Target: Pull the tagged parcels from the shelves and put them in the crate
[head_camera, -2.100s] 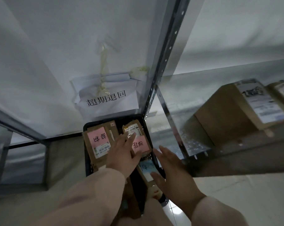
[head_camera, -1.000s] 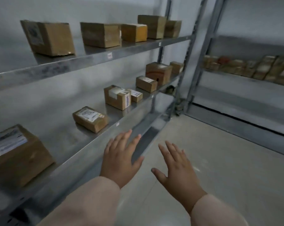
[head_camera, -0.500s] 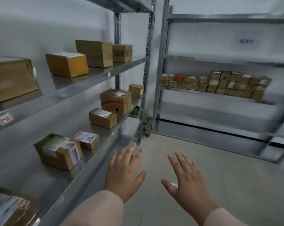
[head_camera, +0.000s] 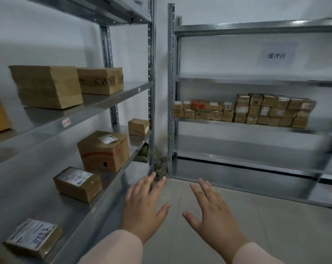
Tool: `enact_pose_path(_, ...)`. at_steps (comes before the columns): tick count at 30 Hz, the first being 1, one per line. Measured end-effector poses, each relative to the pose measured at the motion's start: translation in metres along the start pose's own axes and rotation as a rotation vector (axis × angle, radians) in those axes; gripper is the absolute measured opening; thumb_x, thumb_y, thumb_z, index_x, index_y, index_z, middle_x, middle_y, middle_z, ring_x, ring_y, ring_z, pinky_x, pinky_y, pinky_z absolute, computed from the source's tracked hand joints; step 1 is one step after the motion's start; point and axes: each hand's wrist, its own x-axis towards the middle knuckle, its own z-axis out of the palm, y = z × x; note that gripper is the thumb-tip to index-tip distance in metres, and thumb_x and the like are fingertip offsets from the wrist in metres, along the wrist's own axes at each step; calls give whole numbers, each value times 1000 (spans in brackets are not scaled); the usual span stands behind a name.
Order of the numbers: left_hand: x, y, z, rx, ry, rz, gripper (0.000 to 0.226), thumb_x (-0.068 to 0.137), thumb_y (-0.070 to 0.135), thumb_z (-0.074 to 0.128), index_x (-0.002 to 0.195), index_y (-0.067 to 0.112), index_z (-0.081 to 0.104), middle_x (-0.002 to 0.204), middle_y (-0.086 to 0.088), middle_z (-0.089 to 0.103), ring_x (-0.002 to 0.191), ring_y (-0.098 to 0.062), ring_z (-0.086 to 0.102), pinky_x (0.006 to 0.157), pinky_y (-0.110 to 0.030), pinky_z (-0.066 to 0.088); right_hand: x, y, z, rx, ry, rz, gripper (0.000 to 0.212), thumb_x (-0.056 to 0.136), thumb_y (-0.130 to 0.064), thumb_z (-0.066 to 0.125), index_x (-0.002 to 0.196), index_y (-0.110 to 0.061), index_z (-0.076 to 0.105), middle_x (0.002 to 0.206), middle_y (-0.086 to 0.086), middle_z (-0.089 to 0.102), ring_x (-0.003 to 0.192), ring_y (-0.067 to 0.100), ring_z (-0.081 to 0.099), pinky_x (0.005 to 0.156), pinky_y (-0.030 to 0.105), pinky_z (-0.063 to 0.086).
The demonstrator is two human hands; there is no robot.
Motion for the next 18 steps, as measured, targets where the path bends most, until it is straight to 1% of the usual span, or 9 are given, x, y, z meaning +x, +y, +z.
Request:
enact_pose_path(2,40,3,14,5,10,-27,70,83,63,45,147,43,27,155,8,30,143,-18,27,116,-42,16,41,24,3,13,4,-26,82,82,-73,31,151,-37,6,161,-8,-1,148,11,-4,119,30,-5)
enact_pose_path(5,95,10,33,12,27,-74,69,82,63,44,147,44,28,154,9,32,142,-17,28,116,-42,17,96,61,6,18,-13,-75,84,77,-77,22,150,-40,4,161,-9,0,147,11,-4,117,29,-8)
enact_pose_path(7,129,13,46,-8,44,-111,69,81,64,44,146,43,30,153,9,33,141,-17,30,116,-43,19,132,84,9,24,-8,-94,85,76,-77,21,150,-40,3,161,-9,1,148,11,-3,116,28,-10)
enact_pose_path(11,180,6,77,-18,21,-147,71,81,67,38,147,46,24,157,12,24,144,-16,24,117,-41,15,195,115,24,77,-12,-80,82,81,-73,36,151,-39,8,161,-8,3,148,10,-1,115,26,-9)
enact_pose_path(13,203,-5,93,-19,7,-171,70,83,67,39,147,47,21,159,14,18,145,-14,18,118,-40,13,222,124,39,91,-42,-93,82,82,-73,35,150,-40,4,161,-10,-2,147,9,-3,114,24,-11)
enact_pose_path(15,229,-19,106,-40,6,-209,70,84,65,43,148,47,20,159,14,16,146,-14,15,118,-42,15,250,130,57,104,-79,-118,82,82,-75,32,150,-41,0,160,-11,-6,147,8,-6,113,24,-13)
enact_pose_path(18,273,-45,128,-15,4,-225,70,85,67,41,148,48,14,160,14,11,147,-13,12,119,-41,11,301,137,83,126,-114,-140,81,84,-73,35,150,-41,1,160,-11,-7,147,8,-7,112,24,-13)
